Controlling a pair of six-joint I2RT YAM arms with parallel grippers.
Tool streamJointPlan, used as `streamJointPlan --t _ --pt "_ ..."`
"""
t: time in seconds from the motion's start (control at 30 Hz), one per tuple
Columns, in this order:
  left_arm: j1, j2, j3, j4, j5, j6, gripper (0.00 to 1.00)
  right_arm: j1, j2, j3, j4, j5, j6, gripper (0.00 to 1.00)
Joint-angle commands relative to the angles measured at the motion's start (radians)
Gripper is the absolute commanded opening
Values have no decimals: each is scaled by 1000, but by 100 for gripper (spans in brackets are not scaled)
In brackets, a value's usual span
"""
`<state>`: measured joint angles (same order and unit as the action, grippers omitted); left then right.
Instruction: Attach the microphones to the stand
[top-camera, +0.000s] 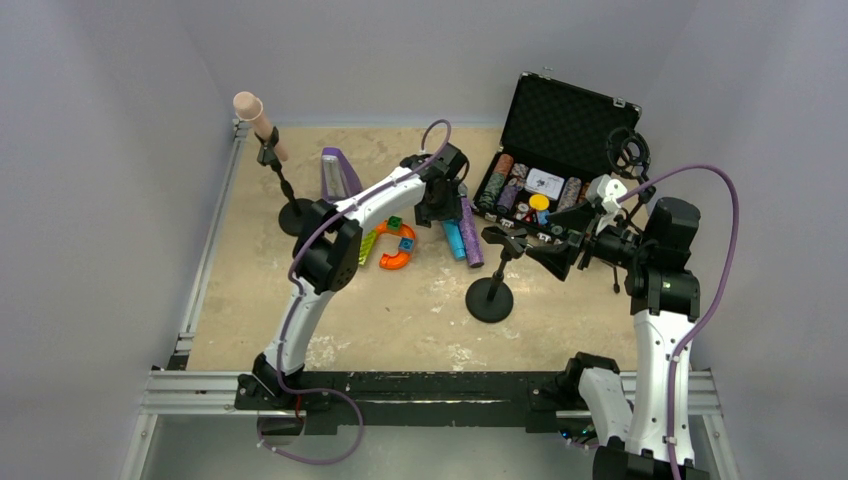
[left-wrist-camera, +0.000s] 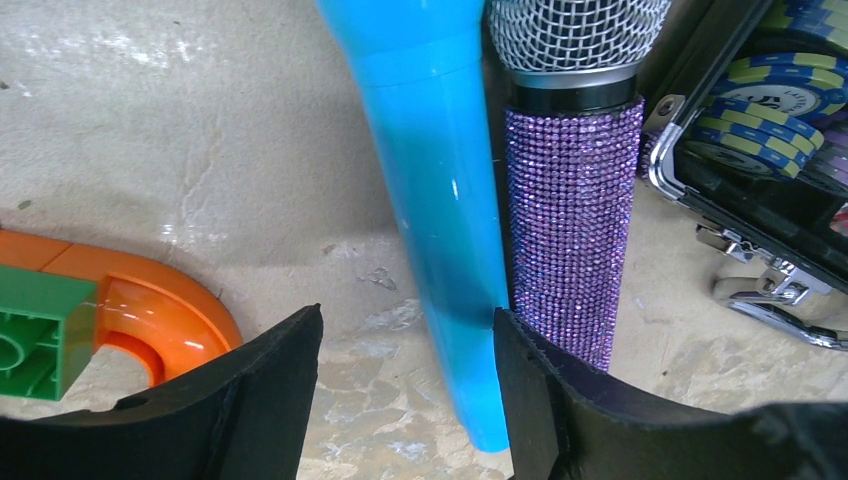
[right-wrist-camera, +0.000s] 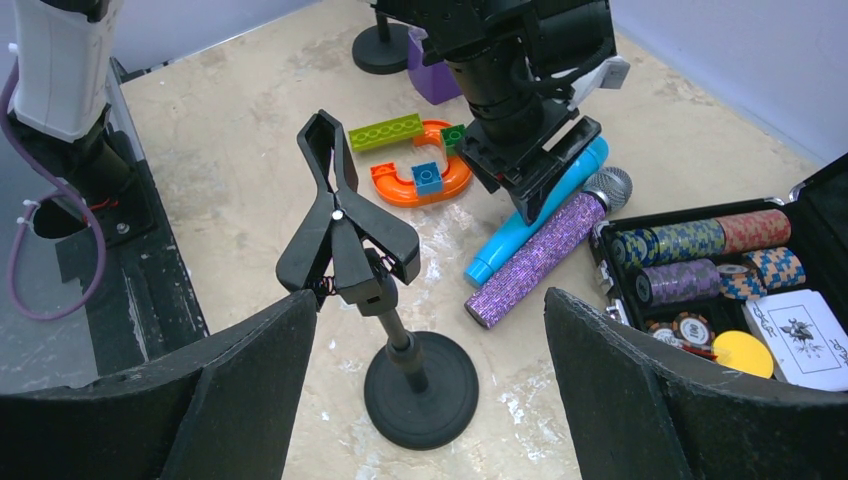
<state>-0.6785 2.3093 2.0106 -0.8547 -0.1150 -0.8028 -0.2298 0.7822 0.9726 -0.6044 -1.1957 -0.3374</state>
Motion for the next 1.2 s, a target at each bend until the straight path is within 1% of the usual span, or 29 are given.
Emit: streamJointPlan --t 0.0,0.03,0.17,0.27,0.3,0.4,0.47,0.5,0.57,0.67,0.77,0.87,1.0,1.1,1.17 --pt "-10 35 62 -31 42 -25 67 -3 -16 8 14 -8 -4 87" --pt "-12 38 63 -33 45 -26 68 -3 -16 9 13 -10 -4 87" --pt "-20 67 75 -52 71 -9 62 -2 -20 13 4 -16 -10 87" --pt "-23 72 69 -66 73 2 61 -3 -23 16 -2 -19 -14 87" --pt "-23 69 66 -72 73 13 58 -2 -23 17 -1 -20 -15 87" --pt "-24 55 39 -78 76 50 45 -2 -26 17 -5 -22 -17 87" --pt "-24 24 -2 -71 75 80 38 -3 -28 18 -8 -25 -19 87" --pt "-23 2 -33 -60 78 95 32 -2 -28 20 -10 -26 -20 87" --pt "-23 -49 -104 -27 81 130 24 -3 -30 20 -11 -27 -22 87" --pt "-23 -142 -236 33 92 195 15 -2 -30 20 -12 -30 -23 87" --pt "-23 -218 -335 74 110 261 8 -3 -31 20 -14 -32 -23 87" --pt "-23 -277 -428 129 180 312 5 -3 -28 20 -14 -33 -22 87" --pt "-23 -363 -555 210 258 343 1 -2 -28 17 -11 -30 -22 87" --pt "-23 -466 -681 310 339 360 0 -3 -28 16 -9 -31 -22 87" --pt "-23 -543 -770 371 364 358 0 -3 -27 15 -8 -32 -22 87"
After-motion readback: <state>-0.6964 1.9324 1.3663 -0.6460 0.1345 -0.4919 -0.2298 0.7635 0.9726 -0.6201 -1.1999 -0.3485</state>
